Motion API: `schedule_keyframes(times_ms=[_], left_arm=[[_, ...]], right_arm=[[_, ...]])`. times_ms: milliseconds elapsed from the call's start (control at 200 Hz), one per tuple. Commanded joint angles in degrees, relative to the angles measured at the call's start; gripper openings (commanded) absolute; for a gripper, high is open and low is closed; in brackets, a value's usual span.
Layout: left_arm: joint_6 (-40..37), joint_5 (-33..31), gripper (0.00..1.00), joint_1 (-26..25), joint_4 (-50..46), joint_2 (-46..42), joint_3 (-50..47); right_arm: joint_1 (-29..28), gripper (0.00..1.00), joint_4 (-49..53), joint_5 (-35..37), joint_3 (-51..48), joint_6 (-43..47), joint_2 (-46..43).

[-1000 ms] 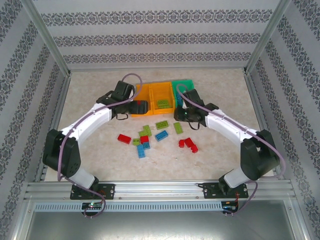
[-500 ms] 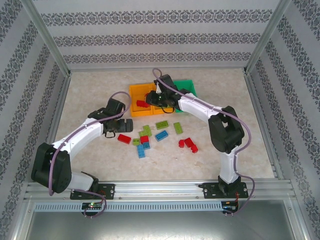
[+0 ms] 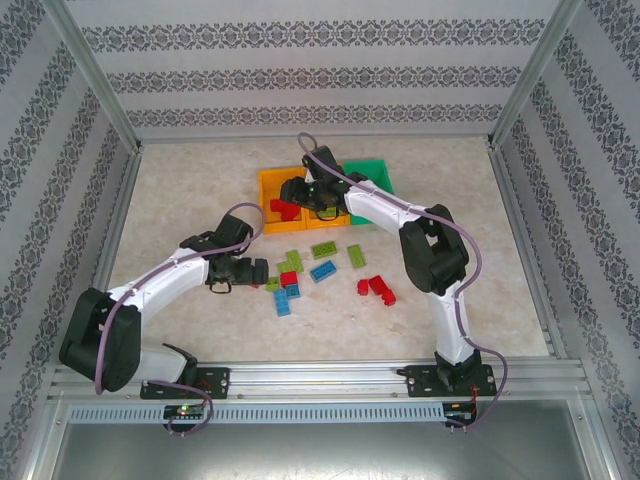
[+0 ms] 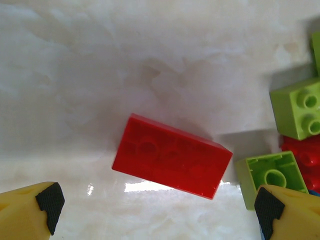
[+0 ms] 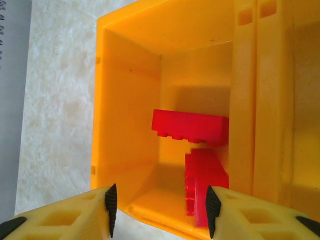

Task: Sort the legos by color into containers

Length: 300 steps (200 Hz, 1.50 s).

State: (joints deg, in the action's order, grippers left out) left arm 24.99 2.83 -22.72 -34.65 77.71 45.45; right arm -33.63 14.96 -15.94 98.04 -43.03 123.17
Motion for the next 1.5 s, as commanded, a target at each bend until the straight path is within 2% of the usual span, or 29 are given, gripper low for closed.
schedule_keyframes(times_ms=[0,664,889,1194,1494], left_arm=[[1.3,-1.1,1.0,-1.1,-1.2,-0.3,-0.6],[-1.9,-2.0,1.0,-1.5,0.0,7.1,1.6],[-2.7,-4.1,1.0,-1.5,-1.1,10.2,3.5],[-3.7,-4.0,1.0,-1.5,-0.8,13.1,5.2],[-4.1,-3.1,0.95,-1.5,-0.3,13.8,5.6]], right_arm=[[-0.3,0.57,0.7,0.5,1.7,-0.6,0.7],[0.0,0.66,0.4,0.2,-2.4,0.3,-5.6],[0.5,0.68,0.8,0.6,-3.8,0.8,-7.2],[1.8,0.68,0.3,0.6,-7.8,0.8,-9.5],[3.1,0.68,-0.2,1.0,-11.5,0.6,-11.7]])
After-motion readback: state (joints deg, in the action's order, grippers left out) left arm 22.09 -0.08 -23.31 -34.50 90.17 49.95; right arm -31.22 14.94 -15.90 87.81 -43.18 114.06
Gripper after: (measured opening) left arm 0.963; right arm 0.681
